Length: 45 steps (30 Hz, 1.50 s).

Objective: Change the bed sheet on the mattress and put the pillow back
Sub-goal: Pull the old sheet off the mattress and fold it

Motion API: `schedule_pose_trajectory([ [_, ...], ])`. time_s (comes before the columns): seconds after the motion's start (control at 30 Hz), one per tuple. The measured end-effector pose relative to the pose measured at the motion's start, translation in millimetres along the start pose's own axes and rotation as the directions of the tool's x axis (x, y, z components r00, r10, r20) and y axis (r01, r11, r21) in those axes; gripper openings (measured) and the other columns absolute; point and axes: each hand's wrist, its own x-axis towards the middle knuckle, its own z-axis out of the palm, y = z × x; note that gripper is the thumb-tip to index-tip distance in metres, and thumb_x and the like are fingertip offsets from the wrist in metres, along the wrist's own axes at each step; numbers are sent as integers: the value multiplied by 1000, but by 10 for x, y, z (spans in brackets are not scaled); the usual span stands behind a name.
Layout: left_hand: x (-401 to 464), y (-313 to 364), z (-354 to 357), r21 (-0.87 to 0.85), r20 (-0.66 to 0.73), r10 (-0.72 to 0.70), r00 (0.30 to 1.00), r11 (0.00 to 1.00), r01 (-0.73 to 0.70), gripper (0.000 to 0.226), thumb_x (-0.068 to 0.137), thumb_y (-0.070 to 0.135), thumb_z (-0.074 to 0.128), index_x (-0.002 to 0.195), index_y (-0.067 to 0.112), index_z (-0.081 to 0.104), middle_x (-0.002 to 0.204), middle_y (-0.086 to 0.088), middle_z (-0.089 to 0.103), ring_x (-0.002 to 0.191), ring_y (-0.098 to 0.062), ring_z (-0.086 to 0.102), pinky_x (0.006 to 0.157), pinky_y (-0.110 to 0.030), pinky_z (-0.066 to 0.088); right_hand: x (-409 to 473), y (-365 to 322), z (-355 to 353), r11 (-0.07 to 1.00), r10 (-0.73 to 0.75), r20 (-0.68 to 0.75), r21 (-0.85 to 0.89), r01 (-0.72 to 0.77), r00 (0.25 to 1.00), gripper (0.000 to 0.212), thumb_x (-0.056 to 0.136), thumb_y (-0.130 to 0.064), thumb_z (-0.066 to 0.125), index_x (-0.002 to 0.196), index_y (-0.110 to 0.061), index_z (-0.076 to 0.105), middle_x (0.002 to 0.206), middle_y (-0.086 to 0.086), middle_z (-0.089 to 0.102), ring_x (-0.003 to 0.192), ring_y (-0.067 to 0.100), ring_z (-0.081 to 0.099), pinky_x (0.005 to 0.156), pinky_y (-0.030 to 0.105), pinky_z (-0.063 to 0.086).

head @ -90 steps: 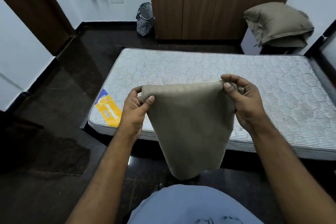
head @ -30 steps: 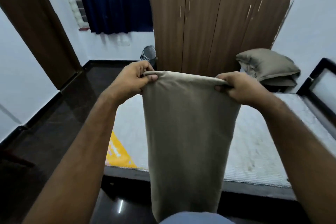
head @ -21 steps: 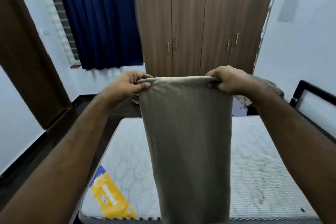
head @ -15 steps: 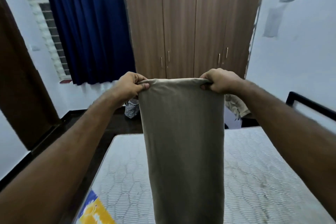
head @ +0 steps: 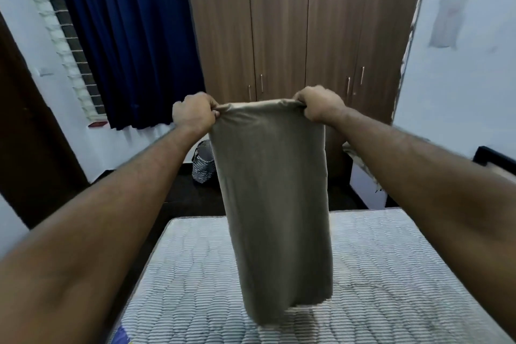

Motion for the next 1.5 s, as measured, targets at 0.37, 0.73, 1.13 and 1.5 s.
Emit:
schedule_pose_trajectory([
  [0.37, -50, -42, 821, -5, -8, 15, 1000, 1000, -15, 18, 96, 26, 65, 108, 27, 78, 98, -5, 77, 94, -30, 70, 83, -40, 55, -176, 379, 881, 1000, 14, -211, 14, -11, 977, 51, 83, -1, 51, 117, -33, 71, 111, -3, 75, 105, 27, 67, 88, 39, 49],
  [0.73, -2421, -702, 1665, 109, 526, 86, 846, 980, -167, 22, 89, 25, 64, 106, 25, 78, 100, -3, 76, 99, -32, 68, 81, -34, 50, -2765, 191, 2626, 982, 94, 378, 120, -149, 921, 54, 83, -12, 59, 128, -38, 68, 119, -8, 74, 112, 18, 67, 90, 24, 45],
  [1.13, -4691, -1308, 1851, 81, 936, -39, 351, 991, -105, 26, 78, 29, 77, 104, 29, 78, 108, 1, 74, 107, -21, 67, 83, -32, 53, -4685, -487, 3256, 955, -92, 763, 250, -161, 639, 37, 86, -10, 63, 118, -27, 75, 114, -3, 75, 109, 19, 66, 80, 21, 42],
  [1.5, -5090, -1485, 1884, -198, 955, 45, 293, 833, 517, 17, 81, 9, 82, 77, 17, 69, 72, 1, 63, 71, -12, 57, 64, -23, 43, -5040, -396, 3370, 884, 13, 687, 332, -329, 727, 27, 87, -17, 76, 114, -22, 78, 112, 0, 70, 107, 17, 64, 86, 17, 40],
])
